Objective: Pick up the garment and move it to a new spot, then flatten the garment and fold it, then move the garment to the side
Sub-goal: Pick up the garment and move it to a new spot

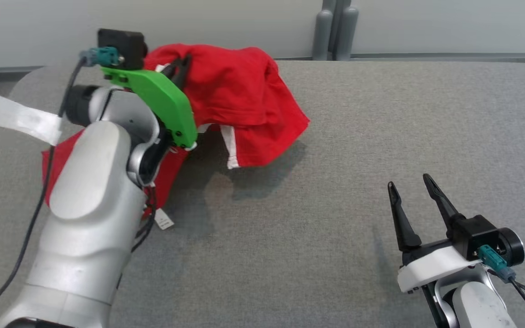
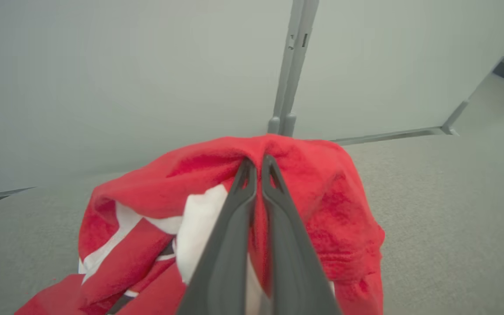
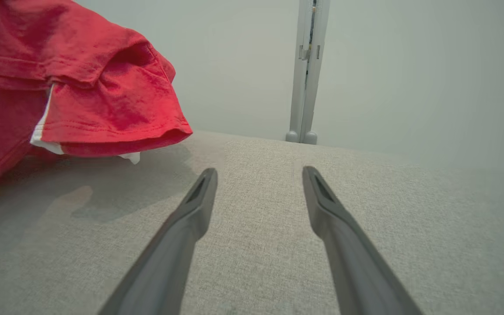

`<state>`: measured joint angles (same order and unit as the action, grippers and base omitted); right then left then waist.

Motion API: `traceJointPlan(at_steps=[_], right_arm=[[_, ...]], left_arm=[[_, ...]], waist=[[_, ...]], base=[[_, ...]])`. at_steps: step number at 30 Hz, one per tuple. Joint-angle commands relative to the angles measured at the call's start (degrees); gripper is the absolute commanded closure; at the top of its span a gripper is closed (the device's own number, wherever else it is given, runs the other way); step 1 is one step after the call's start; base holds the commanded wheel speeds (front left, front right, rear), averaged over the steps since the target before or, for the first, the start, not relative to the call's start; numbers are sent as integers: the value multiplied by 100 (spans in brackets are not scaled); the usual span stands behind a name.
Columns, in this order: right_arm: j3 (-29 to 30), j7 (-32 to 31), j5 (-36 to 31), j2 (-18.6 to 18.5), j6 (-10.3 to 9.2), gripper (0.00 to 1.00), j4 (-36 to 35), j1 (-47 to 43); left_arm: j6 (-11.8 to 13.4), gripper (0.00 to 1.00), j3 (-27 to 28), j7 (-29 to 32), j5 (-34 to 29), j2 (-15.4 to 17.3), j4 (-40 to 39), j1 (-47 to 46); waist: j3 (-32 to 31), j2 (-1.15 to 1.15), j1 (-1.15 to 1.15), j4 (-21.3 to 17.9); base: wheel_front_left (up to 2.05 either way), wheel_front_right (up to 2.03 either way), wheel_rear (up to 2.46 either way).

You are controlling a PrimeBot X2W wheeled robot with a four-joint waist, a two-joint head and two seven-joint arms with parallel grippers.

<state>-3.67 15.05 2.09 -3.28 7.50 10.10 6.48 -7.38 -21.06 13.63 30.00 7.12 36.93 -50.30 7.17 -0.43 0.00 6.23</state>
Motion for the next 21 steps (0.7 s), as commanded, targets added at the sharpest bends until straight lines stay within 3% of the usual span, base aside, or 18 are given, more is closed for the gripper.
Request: traceJointPlan(at_steps=[1,11,21], right_arm=[[50,20,28,-8,-1,0,-27,-97],[145,19,64,25,-1,0,-101,-125],[154,19,137,36,-1,0,-110,-156]], left_arm=[[-18,100,-148,57,115,-63,-289,150],[89,100,-1349,554,429,-368,-1854,1143],[322,100,-1768,418,443,-340,-1211,1964]], waist=[[-145,43,0,-343],[17,43,0,-1020],[113,43,0,-1478]], base=[[0,0,0],[0,0,0],[0,0,0]])
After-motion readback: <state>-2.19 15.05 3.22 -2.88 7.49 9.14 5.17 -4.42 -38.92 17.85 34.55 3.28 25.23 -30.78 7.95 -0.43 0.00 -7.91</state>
